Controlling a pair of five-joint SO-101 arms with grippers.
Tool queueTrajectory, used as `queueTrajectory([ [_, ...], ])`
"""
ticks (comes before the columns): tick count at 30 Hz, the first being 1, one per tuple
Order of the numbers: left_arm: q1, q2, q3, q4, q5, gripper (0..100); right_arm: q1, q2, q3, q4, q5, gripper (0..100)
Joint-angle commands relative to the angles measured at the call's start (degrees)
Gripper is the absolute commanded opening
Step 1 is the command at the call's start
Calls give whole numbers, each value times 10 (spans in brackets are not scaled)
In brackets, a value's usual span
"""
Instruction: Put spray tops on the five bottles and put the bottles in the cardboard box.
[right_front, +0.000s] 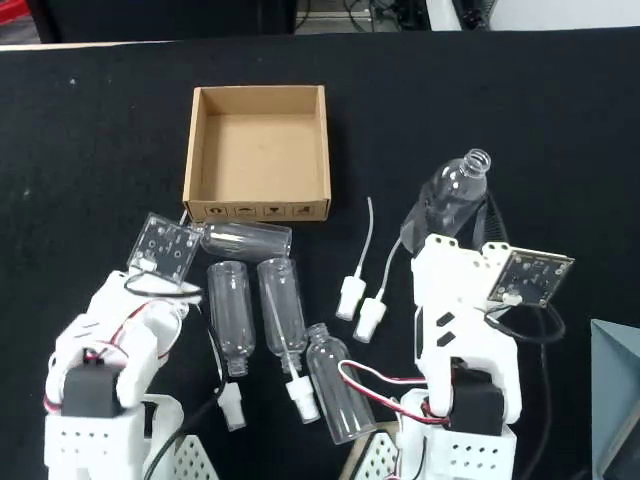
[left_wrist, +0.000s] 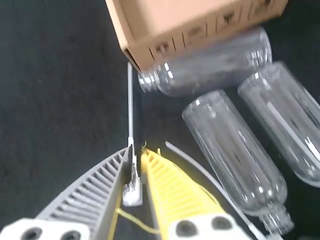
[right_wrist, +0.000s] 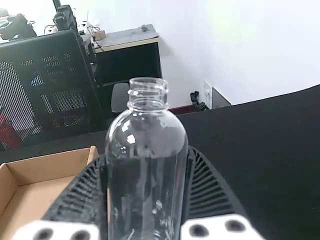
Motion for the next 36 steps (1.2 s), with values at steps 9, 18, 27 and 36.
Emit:
queueTrajectory([
  [9,-25,98,-81,63,-4,141,11,-7,-2,-18,4,15],
  [18,-114,98,-79,69,-57,142,11,-7,-2,-18,4,15],
  [27,-145,99,-78,98,-86,142,11,-7,-2,-18,4,15],
  [36,-147,196,-92,97,-85,142,11,-7,-2,-17,4,15],
])
